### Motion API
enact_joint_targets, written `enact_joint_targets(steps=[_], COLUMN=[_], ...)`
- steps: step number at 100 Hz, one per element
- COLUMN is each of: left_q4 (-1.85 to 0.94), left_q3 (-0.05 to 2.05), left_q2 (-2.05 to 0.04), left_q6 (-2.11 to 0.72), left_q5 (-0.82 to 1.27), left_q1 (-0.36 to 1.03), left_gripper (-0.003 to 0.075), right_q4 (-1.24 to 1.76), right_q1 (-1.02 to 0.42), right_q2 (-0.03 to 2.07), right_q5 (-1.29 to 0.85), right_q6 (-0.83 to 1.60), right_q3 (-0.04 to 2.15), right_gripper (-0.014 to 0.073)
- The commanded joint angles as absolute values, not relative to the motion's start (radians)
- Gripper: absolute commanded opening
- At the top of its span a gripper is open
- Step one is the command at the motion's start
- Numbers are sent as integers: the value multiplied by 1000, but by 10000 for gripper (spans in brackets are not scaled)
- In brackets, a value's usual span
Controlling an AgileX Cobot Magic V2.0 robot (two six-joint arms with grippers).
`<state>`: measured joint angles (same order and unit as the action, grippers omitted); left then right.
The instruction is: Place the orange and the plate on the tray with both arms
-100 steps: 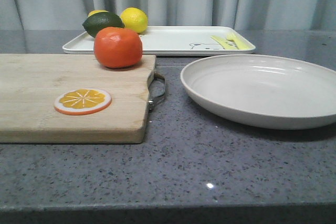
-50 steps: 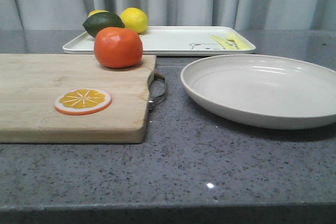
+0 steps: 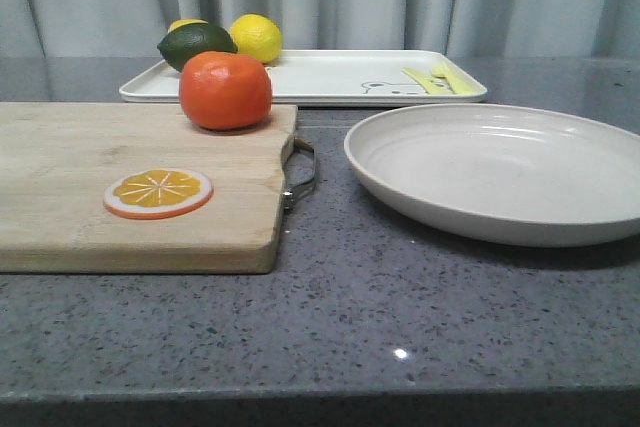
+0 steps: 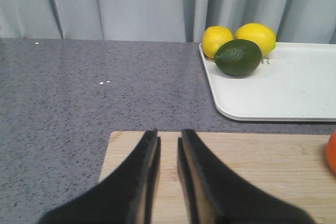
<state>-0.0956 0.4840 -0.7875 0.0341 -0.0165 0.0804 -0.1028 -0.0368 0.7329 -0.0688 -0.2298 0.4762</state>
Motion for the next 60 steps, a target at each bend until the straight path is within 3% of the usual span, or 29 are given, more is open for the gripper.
enact_joint_targets(steps=[1, 18, 32, 60], left_q4=[-95, -95, -114, -155], left_q3=[548, 615, 697, 954], left_q2=[-815, -893, -972, -1167], left_q6=[43, 43, 43, 43], left_q5=[-81, -71, 0, 279], left_q1=[123, 210, 276, 389], left_gripper=[265, 489, 601, 632], right_q4=[-102, -102, -102, -102], right_q1=[-32, -32, -32, -32], right_q2=[734, 734, 734, 734], right_q5=[5, 5, 5, 5], right_q6=[-229, -229, -229, -229], right_q3=[513, 513, 513, 513], right_gripper=[-60, -60, -60, -60])
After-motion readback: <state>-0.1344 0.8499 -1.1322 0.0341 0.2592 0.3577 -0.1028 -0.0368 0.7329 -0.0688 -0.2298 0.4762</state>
